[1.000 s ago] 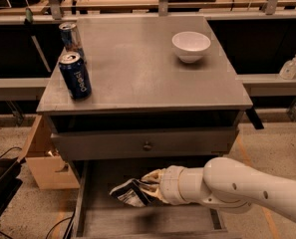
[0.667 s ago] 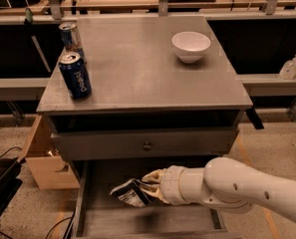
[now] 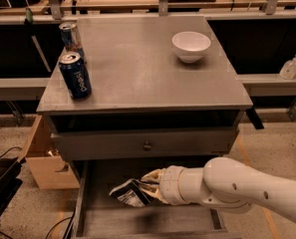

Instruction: Place blue chip bag into middle drawer

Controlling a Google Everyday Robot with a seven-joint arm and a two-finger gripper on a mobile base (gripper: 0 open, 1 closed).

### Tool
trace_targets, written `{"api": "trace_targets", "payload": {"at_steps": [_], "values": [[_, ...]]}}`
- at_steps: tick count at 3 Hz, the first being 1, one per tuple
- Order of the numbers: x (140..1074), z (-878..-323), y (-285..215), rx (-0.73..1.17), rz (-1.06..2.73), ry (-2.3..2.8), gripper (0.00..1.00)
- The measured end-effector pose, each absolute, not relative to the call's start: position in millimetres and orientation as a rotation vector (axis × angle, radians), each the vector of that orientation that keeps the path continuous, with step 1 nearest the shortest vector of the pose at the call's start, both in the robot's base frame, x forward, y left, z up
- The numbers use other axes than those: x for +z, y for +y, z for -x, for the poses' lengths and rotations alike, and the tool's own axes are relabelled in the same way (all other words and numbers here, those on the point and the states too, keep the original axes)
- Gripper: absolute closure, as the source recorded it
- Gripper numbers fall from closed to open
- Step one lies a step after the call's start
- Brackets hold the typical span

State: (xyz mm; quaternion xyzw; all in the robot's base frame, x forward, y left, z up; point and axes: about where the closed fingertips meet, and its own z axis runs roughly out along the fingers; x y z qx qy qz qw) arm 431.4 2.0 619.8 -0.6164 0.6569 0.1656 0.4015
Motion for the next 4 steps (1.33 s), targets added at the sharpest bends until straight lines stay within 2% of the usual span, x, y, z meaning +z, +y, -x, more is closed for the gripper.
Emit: {"api": "trace_targets", "payload": {"at_steps": [1,2,3,4], "values": [[620,-431,3,0.419,1.561,1.658,0.13],[620,-431,4,0.42,1.563,1.656,0.0],[620,-431,4,0.42,1.563,1.656,0.0],[665,-430,-23,0.344,1.509,1.666,0.0]]}}
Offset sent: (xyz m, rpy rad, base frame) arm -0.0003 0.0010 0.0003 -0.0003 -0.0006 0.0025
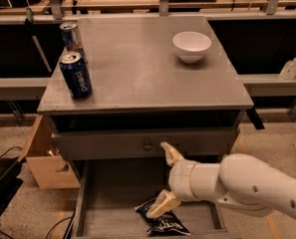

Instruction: Place blue chip bag into middle drawer

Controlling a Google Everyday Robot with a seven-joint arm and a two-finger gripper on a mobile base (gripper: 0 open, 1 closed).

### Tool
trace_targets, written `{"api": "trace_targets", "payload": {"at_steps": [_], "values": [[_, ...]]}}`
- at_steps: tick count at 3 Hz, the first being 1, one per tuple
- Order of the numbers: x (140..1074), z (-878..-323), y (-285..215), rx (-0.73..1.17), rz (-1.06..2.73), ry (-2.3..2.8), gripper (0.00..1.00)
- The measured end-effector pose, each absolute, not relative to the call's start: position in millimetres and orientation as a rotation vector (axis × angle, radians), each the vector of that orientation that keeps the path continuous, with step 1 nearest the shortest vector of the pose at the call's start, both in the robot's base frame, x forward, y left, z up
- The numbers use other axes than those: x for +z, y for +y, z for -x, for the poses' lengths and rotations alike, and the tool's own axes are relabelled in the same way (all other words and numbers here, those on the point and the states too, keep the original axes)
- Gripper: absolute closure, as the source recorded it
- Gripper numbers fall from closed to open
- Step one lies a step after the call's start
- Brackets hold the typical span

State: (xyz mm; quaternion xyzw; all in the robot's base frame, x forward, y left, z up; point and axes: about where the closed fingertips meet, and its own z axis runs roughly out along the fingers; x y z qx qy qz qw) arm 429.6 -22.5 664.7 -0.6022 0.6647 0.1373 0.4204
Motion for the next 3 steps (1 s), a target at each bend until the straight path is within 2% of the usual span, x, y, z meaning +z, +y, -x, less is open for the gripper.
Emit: {"api": "trace_targets", "payload": {"at_steps": [1,3], "values": [[792,-419,-67,0.177,1.383,1.614,0.0],[915,-401,-189,-0.068,1.053,1.554,0.0]]}}
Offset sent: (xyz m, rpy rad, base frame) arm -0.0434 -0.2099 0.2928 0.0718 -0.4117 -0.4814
